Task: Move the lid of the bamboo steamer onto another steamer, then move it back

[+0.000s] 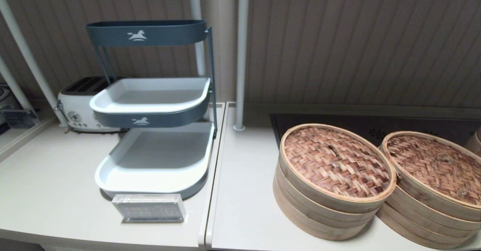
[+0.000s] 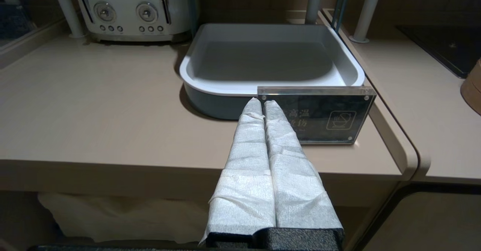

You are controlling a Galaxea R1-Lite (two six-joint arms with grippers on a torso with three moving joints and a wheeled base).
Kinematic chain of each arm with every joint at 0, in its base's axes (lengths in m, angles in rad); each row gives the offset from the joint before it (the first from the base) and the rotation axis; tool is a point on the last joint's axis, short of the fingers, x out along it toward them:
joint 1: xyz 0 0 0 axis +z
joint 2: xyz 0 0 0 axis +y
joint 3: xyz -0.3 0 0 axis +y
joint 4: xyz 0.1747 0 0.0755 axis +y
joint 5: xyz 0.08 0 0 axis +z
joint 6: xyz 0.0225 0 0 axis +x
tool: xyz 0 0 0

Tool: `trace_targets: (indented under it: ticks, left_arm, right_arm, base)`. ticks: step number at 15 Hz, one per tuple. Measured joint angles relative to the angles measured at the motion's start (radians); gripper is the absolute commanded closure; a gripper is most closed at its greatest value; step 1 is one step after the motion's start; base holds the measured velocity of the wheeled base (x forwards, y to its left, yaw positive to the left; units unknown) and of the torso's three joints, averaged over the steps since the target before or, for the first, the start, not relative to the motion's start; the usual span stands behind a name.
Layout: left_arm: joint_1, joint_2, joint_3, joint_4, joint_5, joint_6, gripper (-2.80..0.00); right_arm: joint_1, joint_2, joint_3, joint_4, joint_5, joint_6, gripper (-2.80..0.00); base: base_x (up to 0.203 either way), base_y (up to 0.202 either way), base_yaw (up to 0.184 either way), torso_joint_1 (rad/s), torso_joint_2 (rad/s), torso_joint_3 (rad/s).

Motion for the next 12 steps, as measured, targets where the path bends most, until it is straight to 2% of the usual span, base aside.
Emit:
trace_targets:
  ticks: [12]
  left_arm:
    - [0.000, 0.000, 0.000, 0.000, 0.000, -0.001, 0.00]
  right_arm:
    - [-0.001, 0.000, 0.000, -0.002, -0.008, 0.002, 0.00]
  base:
    - [0.000, 0.000, 0.000, 0.000, 0.00, 0.000]
